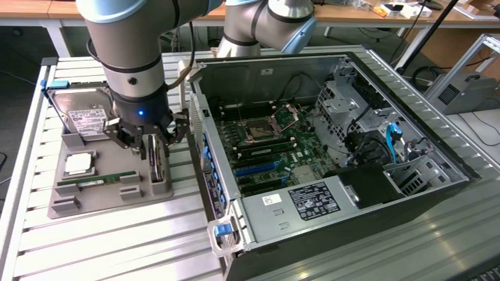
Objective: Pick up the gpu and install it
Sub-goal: 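Pick up the gpu and move the gpu toward the slot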
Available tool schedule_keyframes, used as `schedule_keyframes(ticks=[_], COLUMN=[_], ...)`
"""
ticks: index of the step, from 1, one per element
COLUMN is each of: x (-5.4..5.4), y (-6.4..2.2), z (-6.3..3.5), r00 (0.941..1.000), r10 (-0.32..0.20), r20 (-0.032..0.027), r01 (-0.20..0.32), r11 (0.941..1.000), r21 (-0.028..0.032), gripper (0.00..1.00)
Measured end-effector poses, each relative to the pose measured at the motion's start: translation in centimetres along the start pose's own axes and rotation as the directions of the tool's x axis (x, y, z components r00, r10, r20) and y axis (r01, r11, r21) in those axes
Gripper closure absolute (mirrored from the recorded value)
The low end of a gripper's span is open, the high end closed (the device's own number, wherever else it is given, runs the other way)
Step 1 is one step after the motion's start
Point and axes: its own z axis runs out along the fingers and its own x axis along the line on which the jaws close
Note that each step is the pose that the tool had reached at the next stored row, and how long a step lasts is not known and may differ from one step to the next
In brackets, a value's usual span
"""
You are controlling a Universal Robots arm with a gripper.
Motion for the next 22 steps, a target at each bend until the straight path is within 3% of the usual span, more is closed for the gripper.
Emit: schedule_keyframes(ticks=[22], x=[0.01], y=[-0.01], z=[0.49], r00=[1.0], r10=[0.0], r20=[0.0], r01=[0.0], r11=[1.0], r21=[0.0], gripper=[0.52])
